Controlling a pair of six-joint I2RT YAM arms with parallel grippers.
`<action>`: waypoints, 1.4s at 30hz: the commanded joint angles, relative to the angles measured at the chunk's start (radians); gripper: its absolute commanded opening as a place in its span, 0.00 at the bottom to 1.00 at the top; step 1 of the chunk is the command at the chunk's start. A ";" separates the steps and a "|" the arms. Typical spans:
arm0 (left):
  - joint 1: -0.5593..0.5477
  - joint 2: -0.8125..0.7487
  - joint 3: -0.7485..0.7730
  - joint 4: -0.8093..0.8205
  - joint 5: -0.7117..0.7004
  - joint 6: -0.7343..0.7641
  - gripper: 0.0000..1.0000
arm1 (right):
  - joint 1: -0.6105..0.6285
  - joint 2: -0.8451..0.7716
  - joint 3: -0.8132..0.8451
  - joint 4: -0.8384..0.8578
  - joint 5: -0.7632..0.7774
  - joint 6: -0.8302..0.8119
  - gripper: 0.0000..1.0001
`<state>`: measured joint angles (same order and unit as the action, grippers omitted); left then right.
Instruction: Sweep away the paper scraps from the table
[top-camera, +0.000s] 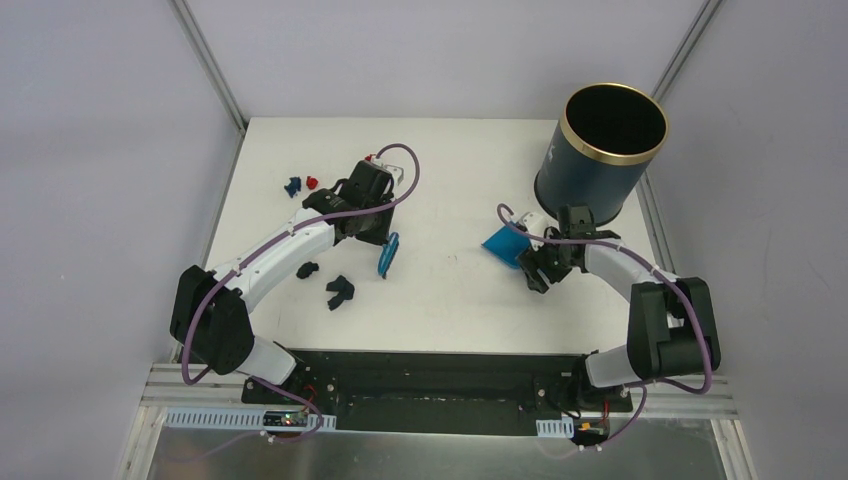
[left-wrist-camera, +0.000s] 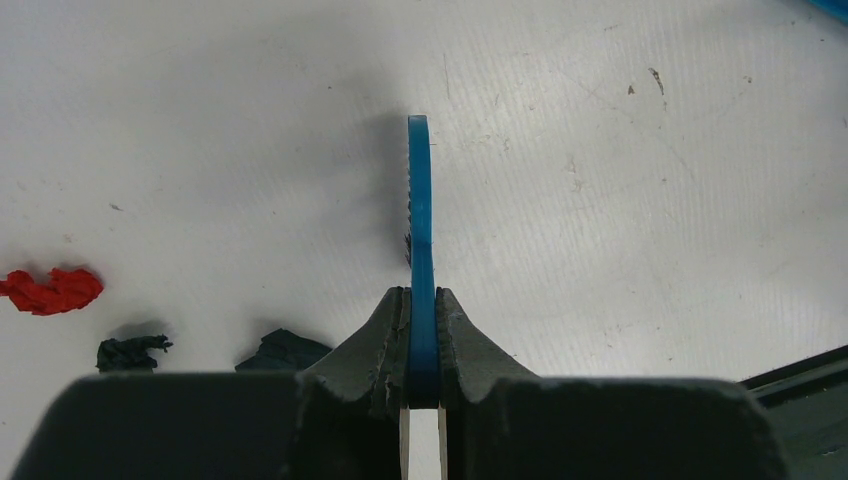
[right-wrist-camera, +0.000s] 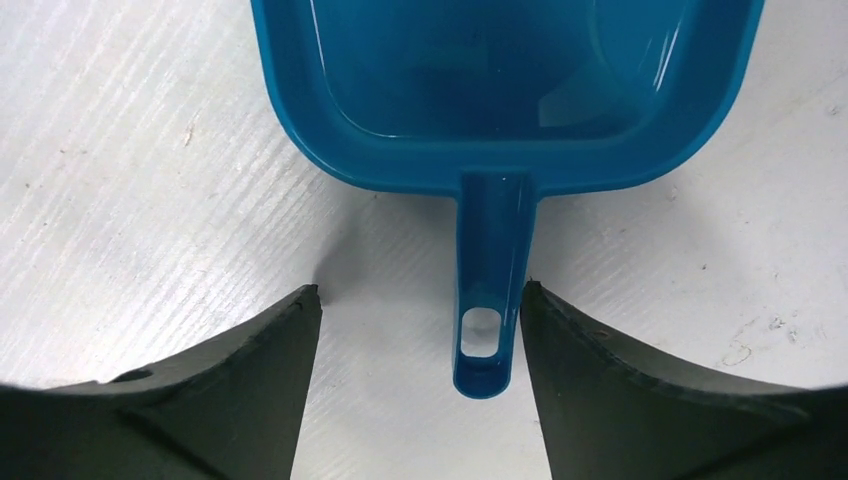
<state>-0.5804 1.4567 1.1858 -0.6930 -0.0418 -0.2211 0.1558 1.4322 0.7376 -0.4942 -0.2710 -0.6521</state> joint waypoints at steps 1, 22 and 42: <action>0.009 -0.007 0.008 0.030 0.017 -0.003 0.00 | -0.022 0.017 0.039 -0.029 -0.051 0.005 0.73; 0.016 -0.010 0.014 0.030 0.013 0.000 0.00 | -0.114 -0.014 0.175 -0.223 -0.083 -0.015 0.11; 0.149 0.124 0.402 -0.030 -0.301 0.175 0.00 | 0.198 -0.214 0.143 -0.335 0.063 0.172 0.00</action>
<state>-0.4347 1.4921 1.4742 -0.7334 -0.1928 -0.1783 0.3176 1.2778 0.8928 -0.8661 -0.2615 -0.5438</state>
